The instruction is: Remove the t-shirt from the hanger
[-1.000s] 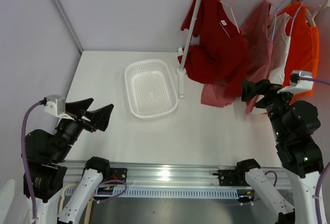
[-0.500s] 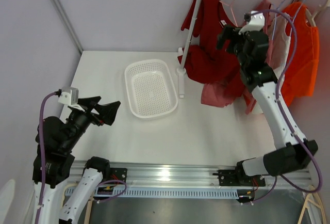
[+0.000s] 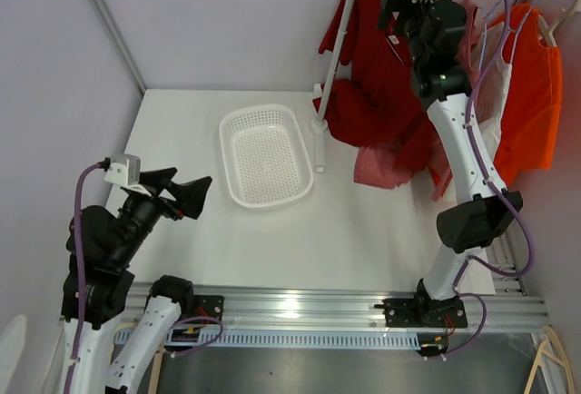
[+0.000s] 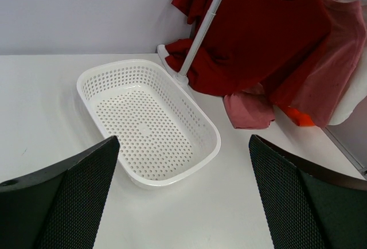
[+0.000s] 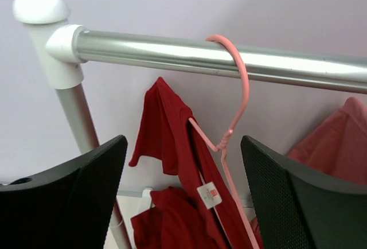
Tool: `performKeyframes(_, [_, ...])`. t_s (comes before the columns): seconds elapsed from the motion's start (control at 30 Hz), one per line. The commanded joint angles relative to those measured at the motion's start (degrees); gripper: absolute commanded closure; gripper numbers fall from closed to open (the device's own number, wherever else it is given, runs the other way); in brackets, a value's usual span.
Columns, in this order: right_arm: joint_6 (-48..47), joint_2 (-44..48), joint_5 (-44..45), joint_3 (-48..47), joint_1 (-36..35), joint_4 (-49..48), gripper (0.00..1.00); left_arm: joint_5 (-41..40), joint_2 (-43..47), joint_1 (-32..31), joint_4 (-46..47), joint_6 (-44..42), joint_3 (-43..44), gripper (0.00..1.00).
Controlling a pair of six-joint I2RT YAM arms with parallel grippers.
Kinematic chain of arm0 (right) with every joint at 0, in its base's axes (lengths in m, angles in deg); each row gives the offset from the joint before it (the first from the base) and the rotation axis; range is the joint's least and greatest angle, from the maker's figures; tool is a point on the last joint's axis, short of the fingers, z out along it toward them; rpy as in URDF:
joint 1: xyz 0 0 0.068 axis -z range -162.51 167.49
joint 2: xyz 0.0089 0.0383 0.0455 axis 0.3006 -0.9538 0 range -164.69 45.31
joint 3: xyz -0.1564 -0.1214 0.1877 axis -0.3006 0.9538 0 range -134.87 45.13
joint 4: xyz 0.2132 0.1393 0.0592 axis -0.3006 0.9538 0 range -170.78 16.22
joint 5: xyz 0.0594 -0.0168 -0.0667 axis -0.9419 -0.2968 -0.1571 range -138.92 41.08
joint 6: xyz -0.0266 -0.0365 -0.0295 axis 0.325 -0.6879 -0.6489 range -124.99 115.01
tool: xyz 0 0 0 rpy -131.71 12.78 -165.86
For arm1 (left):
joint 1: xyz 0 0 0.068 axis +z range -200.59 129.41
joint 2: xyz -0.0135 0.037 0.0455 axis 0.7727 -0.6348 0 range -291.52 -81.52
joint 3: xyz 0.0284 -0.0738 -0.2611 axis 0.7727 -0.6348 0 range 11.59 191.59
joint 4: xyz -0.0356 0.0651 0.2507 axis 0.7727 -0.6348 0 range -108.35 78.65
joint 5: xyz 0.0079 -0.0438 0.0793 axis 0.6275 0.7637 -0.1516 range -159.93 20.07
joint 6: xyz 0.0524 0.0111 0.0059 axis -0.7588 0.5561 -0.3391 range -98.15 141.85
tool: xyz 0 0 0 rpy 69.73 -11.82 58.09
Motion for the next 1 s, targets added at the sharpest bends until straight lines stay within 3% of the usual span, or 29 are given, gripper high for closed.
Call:
performKeyframes(0.0, [-2.1,-3.0,0.1,-4.7,1.1,-0.3,0.16,-0.6,0.0,-0.2,1.9,-1.5,-0.7,0.00])
performKeyframes(0.03, [-2.0,-3.8,-0.3,-5.6,1.6,-0.1,0.22,-0.6,0.0,-0.2,1.9,-1.6,-0.9,0.01])
performKeyframes(0.4, [-0.4,-11.8,-3.4,-15.0,5.9,0.3,0.27,-1.4,0.0,-0.2,2.3,-2.4,-1.4,0.01])
performKeyframes(0.47, [0.3,-13.0,-5.9,-16.8,6.6,1.0,0.39,-1.6,-0.1,-0.2,2.3,-2.6,-1.8,0.01])
performKeyframes(0.53, [1.1,-13.4,-7.1,-16.8,6.9,0.7,0.46,-1.7,-0.1,-0.2,2.4,-2.7,-1.9,0.01])
performKeyframes(0.63, [2.5,-13.5,-9.1,-16.6,7.3,0.1,0.48,-1.9,0.0,-0.2,2.4,-2.8,-1.9,0.01])
performKeyframes(0.73, [3.8,-13.6,-11.2,-16.9,8.1,0.0,0.62,-2.2,0.0,-0.2,2.3,-2.9,-1.9,0.00])
performKeyframes(0.9, [5.3,-13.8,-16.4,-16.9,9.7,-0.2,0.64,-2.2,0.0,-0.2,2.4,-2.9,-2.2,0.01])
performKeyframes(0.97, [6.7,-14.2,-18.0,-17.2,10.4,-0.3,0.82,-2.2,0.1,-0.2,2.1,-2.9,-2.2,0.01])
